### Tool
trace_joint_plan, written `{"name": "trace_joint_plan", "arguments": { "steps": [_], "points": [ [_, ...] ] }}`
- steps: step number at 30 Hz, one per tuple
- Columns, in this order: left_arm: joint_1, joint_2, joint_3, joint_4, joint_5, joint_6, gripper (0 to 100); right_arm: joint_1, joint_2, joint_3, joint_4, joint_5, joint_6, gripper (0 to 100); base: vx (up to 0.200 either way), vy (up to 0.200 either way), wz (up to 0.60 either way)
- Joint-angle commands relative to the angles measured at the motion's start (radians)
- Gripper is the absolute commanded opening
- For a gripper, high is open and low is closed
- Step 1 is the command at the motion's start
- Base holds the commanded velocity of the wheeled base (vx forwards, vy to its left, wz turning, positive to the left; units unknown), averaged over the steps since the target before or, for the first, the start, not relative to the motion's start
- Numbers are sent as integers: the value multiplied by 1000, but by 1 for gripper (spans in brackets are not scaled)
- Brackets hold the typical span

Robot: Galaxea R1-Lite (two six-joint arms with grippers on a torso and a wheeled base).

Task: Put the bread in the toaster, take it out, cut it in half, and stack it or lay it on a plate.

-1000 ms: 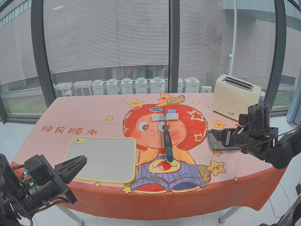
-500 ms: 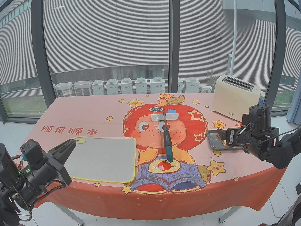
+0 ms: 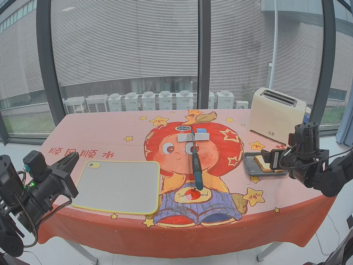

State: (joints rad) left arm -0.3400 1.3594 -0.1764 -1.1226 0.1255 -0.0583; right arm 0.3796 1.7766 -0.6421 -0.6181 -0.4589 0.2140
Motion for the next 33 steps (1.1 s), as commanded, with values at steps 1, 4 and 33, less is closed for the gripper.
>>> {"name": "trace_joint_plan", "arguments": {
  "steps": [1,4,33],
  "points": [
    [7,17,-20,3,0,-11,0,-10,1,1,0,0,-1,100,0,0,0],
    [18,17,-28,3,0,-12,0,-11,1,1,0,0,-1,100,0,0,0],
    [95,-32,0,1,-15,60,0,-80,-243,171,-107,63,-59,100,0,0,0]
  ]
}}
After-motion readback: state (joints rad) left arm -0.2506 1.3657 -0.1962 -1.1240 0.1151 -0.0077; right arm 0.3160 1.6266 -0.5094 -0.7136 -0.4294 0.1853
